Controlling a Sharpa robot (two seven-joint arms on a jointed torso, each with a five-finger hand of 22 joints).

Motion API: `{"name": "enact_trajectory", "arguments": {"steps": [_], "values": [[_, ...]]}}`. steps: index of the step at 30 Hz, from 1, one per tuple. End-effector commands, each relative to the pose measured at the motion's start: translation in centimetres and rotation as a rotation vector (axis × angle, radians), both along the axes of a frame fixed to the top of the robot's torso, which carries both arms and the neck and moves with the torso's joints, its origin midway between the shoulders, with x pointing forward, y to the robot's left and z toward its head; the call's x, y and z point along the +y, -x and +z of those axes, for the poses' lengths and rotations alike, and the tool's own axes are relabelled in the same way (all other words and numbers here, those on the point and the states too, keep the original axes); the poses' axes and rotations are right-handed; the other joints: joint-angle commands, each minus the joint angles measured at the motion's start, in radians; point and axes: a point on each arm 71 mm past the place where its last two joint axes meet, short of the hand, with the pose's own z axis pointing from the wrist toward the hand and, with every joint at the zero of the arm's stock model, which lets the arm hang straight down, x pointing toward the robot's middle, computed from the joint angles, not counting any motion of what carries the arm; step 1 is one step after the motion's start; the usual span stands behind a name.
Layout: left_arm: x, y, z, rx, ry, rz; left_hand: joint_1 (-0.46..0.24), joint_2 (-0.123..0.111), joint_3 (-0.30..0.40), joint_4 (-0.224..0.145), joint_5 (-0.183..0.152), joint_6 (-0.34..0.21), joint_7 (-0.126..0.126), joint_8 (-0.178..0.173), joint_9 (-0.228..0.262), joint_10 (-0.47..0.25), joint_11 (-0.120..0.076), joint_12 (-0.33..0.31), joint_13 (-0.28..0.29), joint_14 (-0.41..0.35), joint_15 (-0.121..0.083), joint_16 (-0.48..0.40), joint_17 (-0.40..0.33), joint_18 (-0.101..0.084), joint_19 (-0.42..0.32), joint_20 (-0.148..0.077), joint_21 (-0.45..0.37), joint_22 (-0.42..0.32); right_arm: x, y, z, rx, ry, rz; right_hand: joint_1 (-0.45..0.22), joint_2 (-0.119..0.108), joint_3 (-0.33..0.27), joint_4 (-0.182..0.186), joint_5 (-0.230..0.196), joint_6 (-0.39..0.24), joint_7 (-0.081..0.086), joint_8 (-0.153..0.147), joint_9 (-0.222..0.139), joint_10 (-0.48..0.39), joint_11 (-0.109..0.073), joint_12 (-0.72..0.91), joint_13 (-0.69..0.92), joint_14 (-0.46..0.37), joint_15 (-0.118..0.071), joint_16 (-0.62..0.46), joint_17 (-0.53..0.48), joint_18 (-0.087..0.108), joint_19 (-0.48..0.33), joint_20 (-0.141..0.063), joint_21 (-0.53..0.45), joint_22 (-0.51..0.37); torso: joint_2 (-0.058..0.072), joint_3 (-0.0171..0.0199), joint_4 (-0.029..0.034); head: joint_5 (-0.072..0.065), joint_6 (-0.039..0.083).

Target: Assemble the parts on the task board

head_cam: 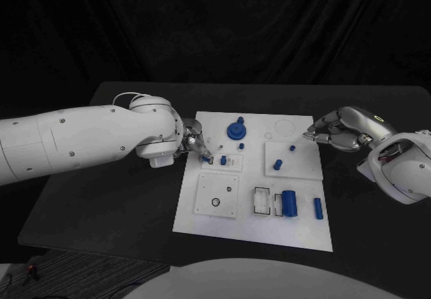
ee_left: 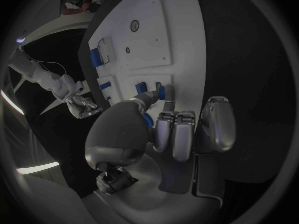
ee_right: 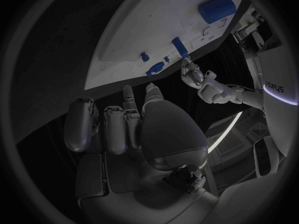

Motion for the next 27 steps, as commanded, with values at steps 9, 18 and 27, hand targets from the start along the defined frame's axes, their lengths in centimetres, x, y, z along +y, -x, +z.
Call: {"name": "enact_trajectory", "arguments": {"steps": [9,18,27], "values": [[-0.47,0.28,-0.63,0.012,0.005,-0.017,-0.009,0.006,0.009,0.002,0.002,0.002,-0.003,0.007,0.001,0.054,-0.008,0.002,0.213,0.102,-0.006,0.003,0.263,0.003,-0.005,0.0,-0.005,0.178,-0.14,0.07,-0.25,0.003,-0.001,-0.013,0.0,0.006,0.002,0.002,0.0,0.007,0.0,-0.004,-0.001,0.053,0.0,-0.003,-0.04,0.062,-0.006,-0.002,0.034,-0.002,0.004,0.0,-0.003,0.183,0.0,0.0004,0.0006,0.001,0.0],[-0.68,0.42,-0.71,0.024,-0.002,-0.031,-0.009,0.006,0.01,0.001,0.002,0.002,-0.004,0.008,0.001,0.052,-0.008,0.0,0.212,0.102,-0.006,0.003,0.263,0.004,-0.006,0.0,-0.007,0.177,-0.11,0.08,-0.5,0.009,0.001,-0.012,0.002,0.006,0.003,0.001,0.001,0.007,0.0,-0.004,-0.001,0.053,0.0,-0.003,-0.04,0.062,-0.006,-0.002,0.034,-0.002,0.004,0.0,-0.004,0.183,0.001,0.0009,0.0002,0.002,0.0],[-0.77,0.46,-0.84,0.042,-0.019,-0.047,-0.011,0.007,0.011,0.002,0.002,0.002,-0.003,0.008,0.001,0.052,-0.008,0.0,0.212,0.102,-0.006,0.003,0.263,0.004,-0.007,0.0,-0.009,0.177,-0.26,0.05,-0.62,0.011,0.003,-0.017,0.003,0.005,0.003,0.001,0.002,0.007,0.0,-0.004,-0.001,0.053,0.0,-0.003,-0.04,0.062,-0.006,-0.002,0.035,-0.002,0.004,0.0,-0.003,0.183,0.001,0.001,0.0008,0.001,0.0]]}}
